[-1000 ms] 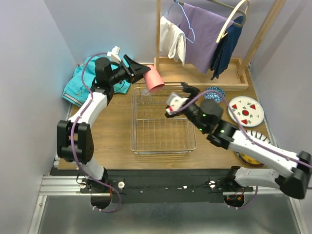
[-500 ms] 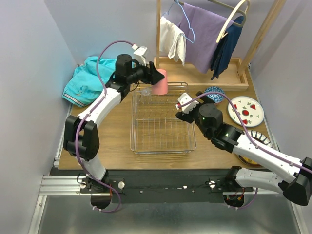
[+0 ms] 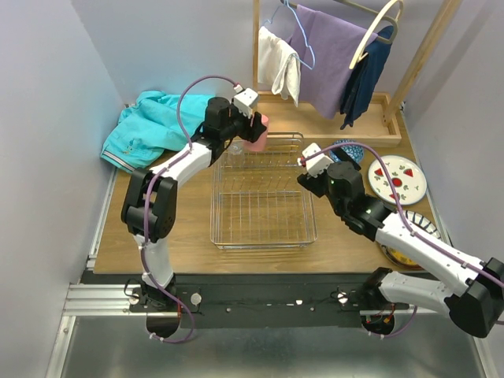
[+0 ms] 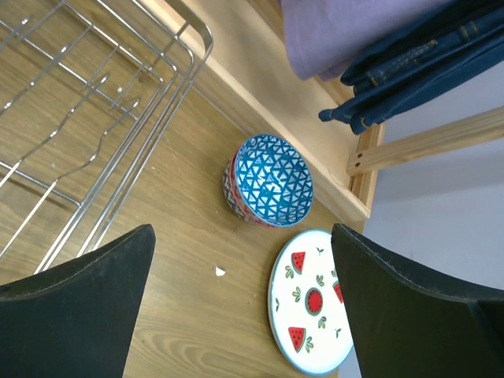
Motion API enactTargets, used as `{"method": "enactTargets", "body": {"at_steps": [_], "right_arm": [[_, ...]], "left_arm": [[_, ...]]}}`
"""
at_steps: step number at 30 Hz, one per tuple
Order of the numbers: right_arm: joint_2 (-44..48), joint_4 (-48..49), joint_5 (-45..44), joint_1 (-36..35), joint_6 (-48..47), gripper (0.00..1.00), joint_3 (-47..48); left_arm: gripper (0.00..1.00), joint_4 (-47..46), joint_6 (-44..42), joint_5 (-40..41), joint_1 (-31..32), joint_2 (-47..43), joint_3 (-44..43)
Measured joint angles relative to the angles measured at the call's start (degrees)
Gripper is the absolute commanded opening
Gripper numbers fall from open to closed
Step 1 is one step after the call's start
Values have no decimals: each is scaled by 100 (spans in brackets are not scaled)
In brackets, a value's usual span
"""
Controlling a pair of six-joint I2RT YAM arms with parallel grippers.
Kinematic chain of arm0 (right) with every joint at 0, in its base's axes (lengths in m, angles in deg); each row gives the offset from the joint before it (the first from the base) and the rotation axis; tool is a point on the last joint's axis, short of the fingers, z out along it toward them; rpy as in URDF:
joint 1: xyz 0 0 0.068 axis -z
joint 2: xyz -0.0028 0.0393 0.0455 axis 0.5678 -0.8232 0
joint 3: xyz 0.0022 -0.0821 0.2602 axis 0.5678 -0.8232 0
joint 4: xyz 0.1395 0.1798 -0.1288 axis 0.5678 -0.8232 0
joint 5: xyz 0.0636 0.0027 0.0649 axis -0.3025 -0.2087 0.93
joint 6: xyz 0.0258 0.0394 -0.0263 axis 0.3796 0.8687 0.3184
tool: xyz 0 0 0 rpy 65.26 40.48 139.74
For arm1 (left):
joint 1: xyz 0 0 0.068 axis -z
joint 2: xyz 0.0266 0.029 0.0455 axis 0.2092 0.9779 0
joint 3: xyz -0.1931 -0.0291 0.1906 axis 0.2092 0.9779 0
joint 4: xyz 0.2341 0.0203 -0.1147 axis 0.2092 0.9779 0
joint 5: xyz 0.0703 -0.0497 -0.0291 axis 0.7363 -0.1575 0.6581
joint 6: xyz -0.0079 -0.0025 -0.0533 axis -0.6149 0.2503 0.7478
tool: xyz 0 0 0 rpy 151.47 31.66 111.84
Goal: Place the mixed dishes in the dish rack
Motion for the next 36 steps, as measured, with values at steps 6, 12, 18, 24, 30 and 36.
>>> {"method": "enactTargets", "body": {"at_steps": [6,12,18,24,30,36], "right_arm": [[-179,-98,-9,184,13,100,81],[-385,-199,-20,262,9,100,264],[-636,-291,-20,264,-13,100,514],[-831,-321,-17,286,-15,99,603],[-1047,-356,-15,289,-17,99,678],[-1080,-356,-17,289,-52,100,699]], "left_arm": [[41,-455,-37,26,68,210,2],[41,-1073,70,-11,70,269,280],[41,-1818,319,-164,28,262,1167],[41,-2358,400,-225,-4,262,1458],[48,-2876,452,-323,-4,262,1663],[54,-3018,420,-382,-33,262,1989]]}}
